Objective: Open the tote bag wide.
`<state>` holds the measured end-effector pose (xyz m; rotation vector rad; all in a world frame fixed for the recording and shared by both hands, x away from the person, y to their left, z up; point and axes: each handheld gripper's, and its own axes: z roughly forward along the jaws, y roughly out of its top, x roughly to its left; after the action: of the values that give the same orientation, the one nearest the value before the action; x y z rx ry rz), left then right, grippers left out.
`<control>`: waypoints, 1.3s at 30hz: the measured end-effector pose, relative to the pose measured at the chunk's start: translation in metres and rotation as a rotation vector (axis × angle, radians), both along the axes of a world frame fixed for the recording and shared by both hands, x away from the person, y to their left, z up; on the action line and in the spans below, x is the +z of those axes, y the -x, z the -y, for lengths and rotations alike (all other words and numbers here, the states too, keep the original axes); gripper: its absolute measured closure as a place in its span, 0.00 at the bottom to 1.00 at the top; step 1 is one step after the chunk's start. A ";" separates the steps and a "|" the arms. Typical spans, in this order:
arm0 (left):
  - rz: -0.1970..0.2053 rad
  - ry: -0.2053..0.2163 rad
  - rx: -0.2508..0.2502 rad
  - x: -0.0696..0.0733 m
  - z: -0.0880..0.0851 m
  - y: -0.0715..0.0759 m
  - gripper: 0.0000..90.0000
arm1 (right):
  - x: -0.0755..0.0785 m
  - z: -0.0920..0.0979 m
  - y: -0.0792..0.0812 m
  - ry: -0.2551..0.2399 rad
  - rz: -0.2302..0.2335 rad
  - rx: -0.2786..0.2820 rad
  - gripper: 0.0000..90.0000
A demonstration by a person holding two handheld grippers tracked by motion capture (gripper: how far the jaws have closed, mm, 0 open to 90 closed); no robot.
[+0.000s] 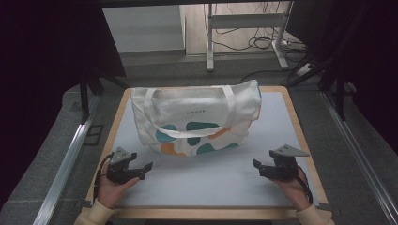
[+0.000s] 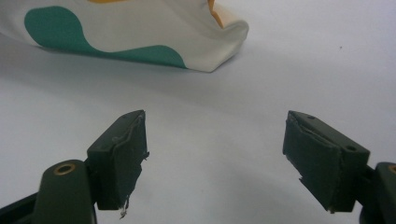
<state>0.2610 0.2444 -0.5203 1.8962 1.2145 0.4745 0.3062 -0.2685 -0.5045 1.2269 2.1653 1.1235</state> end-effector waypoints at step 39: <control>0.096 0.114 -0.012 0.056 -0.013 -0.006 0.29 | 0.044 -0.010 -0.021 -0.039 0.045 0.069 0.29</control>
<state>0.2674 0.2572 -0.4647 1.7636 1.1433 0.4744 0.3271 -0.2586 -0.4608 1.1401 2.1763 1.2154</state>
